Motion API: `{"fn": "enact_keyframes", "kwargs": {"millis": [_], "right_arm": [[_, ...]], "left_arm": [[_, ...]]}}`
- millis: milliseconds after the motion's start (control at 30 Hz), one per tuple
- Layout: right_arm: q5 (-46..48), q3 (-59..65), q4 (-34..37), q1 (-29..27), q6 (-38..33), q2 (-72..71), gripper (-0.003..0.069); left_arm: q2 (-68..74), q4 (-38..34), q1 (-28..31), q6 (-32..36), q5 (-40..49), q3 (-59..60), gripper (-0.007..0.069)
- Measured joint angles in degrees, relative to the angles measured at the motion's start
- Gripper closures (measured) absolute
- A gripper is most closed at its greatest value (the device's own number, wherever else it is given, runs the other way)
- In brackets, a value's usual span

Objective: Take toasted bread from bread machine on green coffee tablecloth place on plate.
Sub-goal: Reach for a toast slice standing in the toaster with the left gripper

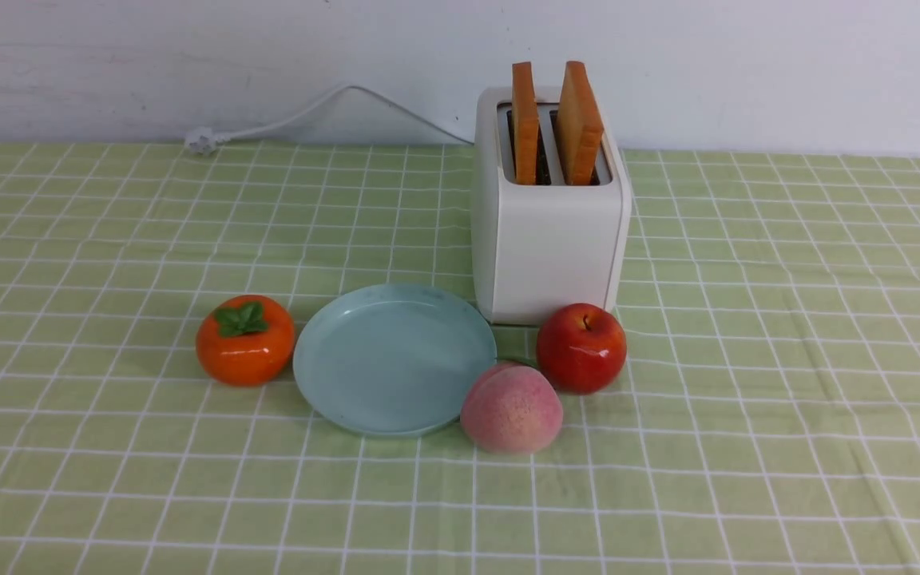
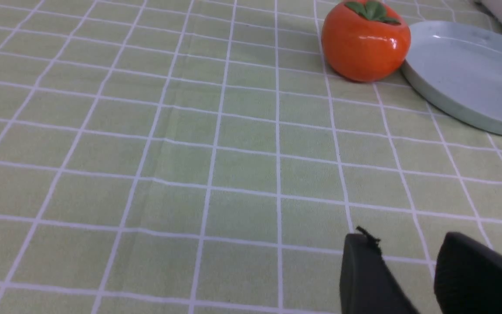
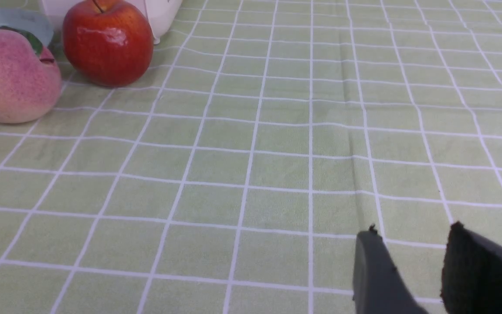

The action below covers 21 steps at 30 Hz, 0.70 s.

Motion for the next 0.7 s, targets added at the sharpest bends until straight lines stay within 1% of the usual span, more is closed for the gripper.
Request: {"fn": "enact_keyframes", "kwargs": {"millis": [33, 133, 333, 467, 533, 700], "right_arm": [[0.00, 0.00, 0.00, 0.00, 0.00, 0.00, 0.0419], [0.00, 0.00, 0.00, 0.00, 0.00, 0.00, 0.0419], [0.00, 0.00, 0.00, 0.00, 0.00, 0.00, 0.0419], [0.00, 0.00, 0.00, 0.00, 0.00, 0.00, 0.0419], [0.00, 0.00, 0.00, 0.00, 0.00, 0.00, 0.0419], [0.00, 0.00, 0.00, 0.00, 0.00, 0.00, 0.0419]], "left_arm": [[0.00, 0.11, 0.00, 0.00, -0.28, 0.00, 0.0386], [0.00, -0.75, 0.00, -2.04, -6.56, 0.00, 0.0386], [0.00, -11.09, 0.00, -11.64, -19.31, 0.00, 0.0386], [0.00, -16.27, 0.00, -14.19, -27.68, 0.00, 0.0386], [0.00, -17.37, 0.00, -14.24, -29.34, 0.00, 0.0386], [0.00, -18.07, 0.00, -14.19, -29.64, 0.00, 0.0386]]}}
